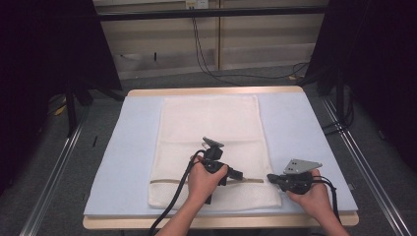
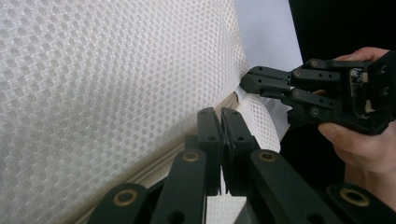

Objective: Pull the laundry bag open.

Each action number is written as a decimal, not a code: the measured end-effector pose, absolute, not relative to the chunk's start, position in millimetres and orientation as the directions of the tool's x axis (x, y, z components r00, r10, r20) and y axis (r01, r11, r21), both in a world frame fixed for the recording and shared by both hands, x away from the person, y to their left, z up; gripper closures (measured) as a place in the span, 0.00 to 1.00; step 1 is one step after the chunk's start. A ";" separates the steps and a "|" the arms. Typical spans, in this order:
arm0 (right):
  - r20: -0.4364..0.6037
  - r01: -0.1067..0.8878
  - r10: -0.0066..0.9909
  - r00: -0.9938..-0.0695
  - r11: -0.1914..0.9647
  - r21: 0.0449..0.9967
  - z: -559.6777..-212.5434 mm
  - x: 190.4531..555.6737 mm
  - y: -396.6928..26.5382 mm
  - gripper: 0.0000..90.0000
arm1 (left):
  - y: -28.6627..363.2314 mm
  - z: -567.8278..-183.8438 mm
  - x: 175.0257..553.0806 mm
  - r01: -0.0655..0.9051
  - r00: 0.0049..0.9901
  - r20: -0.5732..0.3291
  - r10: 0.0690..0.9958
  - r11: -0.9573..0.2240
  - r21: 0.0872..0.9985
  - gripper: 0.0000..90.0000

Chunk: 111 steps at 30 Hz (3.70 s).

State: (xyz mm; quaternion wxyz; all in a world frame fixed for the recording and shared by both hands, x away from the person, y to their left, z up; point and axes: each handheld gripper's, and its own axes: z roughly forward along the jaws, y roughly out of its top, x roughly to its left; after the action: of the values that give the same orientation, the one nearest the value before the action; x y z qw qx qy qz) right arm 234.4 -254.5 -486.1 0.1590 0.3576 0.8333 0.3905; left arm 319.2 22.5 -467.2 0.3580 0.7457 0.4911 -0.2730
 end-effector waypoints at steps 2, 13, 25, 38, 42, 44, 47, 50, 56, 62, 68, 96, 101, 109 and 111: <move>0.010 0.470 0.720 -0.694 0.442 0.764 -486.1 234.3 -254.3 1.00 | 24.1 -466.9 319.4 0.929 0.365 -0.760 0.537 -0.261 0.261 0.97; 0.002 0.465 0.717 -0.697 0.450 0.762 -485.9 233.9 -254.4 1.00 | 27.6 -466.4 318.9 0.928 0.371 -0.751 0.546 -0.258 0.270 0.97; 0.000 0.461 0.714 -0.700 0.452 0.764 -486.1 234.1 -254.8 1.00 | 38.0 -466.4 320.2 0.928 0.369 -0.758 0.537 -0.262 0.266 0.97; 0.003 0.463 0.715 -0.699 0.450 0.764 -486.2 234.0 -254.8 1.00 | 56.5 -464.8 321.9 0.930 0.366 -0.741 0.563 -0.254 0.266 0.97; 0.006 0.464 0.714 -0.700 0.449 0.764 -486.1 234.1 -254.9 1.00 | 61.2 -464.4 321.6 0.928 0.371 -0.741 0.560 -0.251 0.275 0.97; 0.005 0.464 0.716 -0.698 0.448 0.764 -486.2 234.1 -254.8 1.00 | 62.6 -463.8 321.5 0.931 0.362 -0.750 0.553 -0.248 0.266 0.97; 0.005 0.464 0.715 -0.699 0.448 0.764 -486.2 234.3 -254.9 1.00 | 66.7 -463.9 322.7 0.933 0.358 -0.748 0.559 -0.251 0.259 0.97; 0.006 0.462 0.712 -0.702 0.448 0.765 -486.3 234.6 -255.0 1.00 | 70.4 -464.1 323.1 0.935 0.353 -0.749 0.561 -0.249 0.254 0.97; 0.006 0.462 0.713 -0.701 0.448 0.765 -486.3 234.5 -255.0 1.00 | 73.4 -463.3 322.0 0.932 0.361 -0.742 0.565 -0.249 0.264 0.97; 0.006 0.462 0.713 -0.701 0.448 0.766 -486.3 234.6 -255.0 1.00 | 78.4 -462.2 322.7 0.933 0.359 -0.749 0.557 -0.247 0.263 0.97; 0.007 0.462 0.713 -0.701 0.448 0.765 -486.3 234.7 -255.0 1.00 | 83.5 -460.8 322.1 0.930 0.367 -0.752 0.548 -0.243 0.276 0.97; 0.004 0.464 0.716 -0.698 0.448 0.764 -486.2 234.2 -254.9 1.00 | 108.1 -459.7 324.6 0.945 0.325 -0.774 0.543 -0.205 0.253 0.97; 0.008 0.463 0.713 -0.701 0.446 0.766 -486.4 234.7 -255.1 1.00 | 114.5 -459.6 325.0 0.946 0.324 -0.776 0.541 -0.206 0.251 0.97; 0.013 0.467 0.714 -0.700 0.444 0.765 -486.3 234.7 -255.3 1.00 | 120.2 -459.5 325.4 0.950 0.312 -0.782 0.540 -0.196 0.243 0.97; 0.015 0.467 0.713 -0.701 0.443 0.766 -486.4 234.8 -255.4 1.00 | 121.0 -458.7 325.0 0.949 0.314 -0.777 0.545 -0.197 0.246 0.97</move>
State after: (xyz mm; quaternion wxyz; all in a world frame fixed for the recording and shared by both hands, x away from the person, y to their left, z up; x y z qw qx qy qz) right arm 234.8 -255.4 -486.4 0.1570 0.3533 0.8347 0.3922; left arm 325.0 121.0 -458.7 0.3668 0.7230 0.5166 -0.2755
